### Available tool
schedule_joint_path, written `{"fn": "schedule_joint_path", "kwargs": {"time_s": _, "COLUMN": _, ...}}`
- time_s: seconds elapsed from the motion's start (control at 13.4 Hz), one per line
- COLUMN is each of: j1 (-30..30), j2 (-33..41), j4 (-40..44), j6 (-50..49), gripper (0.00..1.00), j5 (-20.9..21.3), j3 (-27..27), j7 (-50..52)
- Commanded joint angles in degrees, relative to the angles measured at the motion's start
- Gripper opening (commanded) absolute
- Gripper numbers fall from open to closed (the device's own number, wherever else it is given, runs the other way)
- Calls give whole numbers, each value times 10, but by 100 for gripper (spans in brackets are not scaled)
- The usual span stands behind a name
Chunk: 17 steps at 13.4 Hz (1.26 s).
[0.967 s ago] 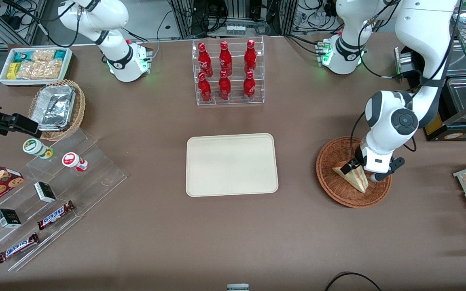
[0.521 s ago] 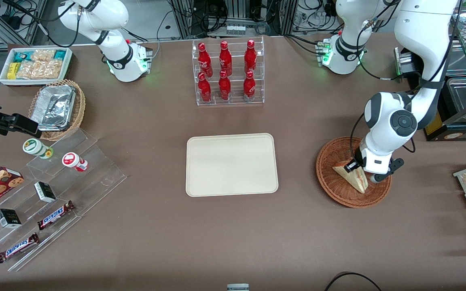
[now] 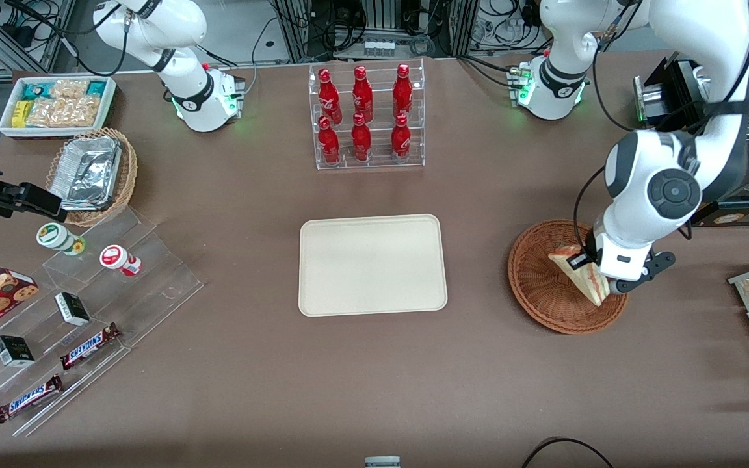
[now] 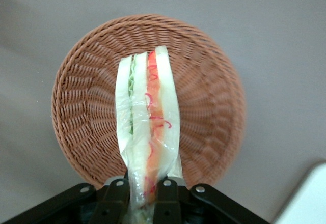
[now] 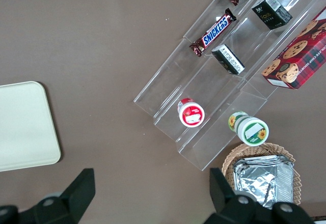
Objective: Place sandwich from basket to tray
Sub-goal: 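Lift the sandwich and carry it with the left gripper over the tray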
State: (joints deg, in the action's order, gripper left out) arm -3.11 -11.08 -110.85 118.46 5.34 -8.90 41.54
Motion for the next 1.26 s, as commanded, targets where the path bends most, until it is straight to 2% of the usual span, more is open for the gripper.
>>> {"fn": "schedule_joint_path", "kwargs": {"time_s": 0.0, "j1": 1, "j2": -23, "j4": 75, "j6": -47, "gripper": 0, "j5": 13, "j3": -58, "j7": 17}}
{"fn": "schedule_joint_path", "kwargs": {"time_s": 0.22, "j1": -3, "j2": -48, "j4": 121, "j6": -50, "gripper": 0, "j5": 11, "j3": -123, "j7": 21}}
{"fn": "schedule_joint_path", "kwargs": {"time_s": 0.3, "j1": -22, "j2": -62, "j4": 134, "j6": -53, "gripper": 0, "j5": 14, "j3": -132, "j7": 20}}
{"fn": "schedule_joint_path", "kwargs": {"time_s": 0.52, "j1": -72, "j2": -92, "j4": 158, "j6": -47, "gripper": 0, "j5": 15, "j3": -132, "j7": 17}}
{"fn": "schedule_joint_path", "kwargs": {"time_s": 0.74, "j1": -142, "j2": -161, "j4": 214, "j6": -46, "gripper": 0, "j5": 37, "j3": -133, "j7": 20}}
{"fn": "schedule_joint_path", "kwargs": {"time_s": 1.19, "j1": -205, "j2": -253, "j4": 275, "j6": -2, "gripper": 0, "j5": 40, "j3": -133, "j7": 20}}
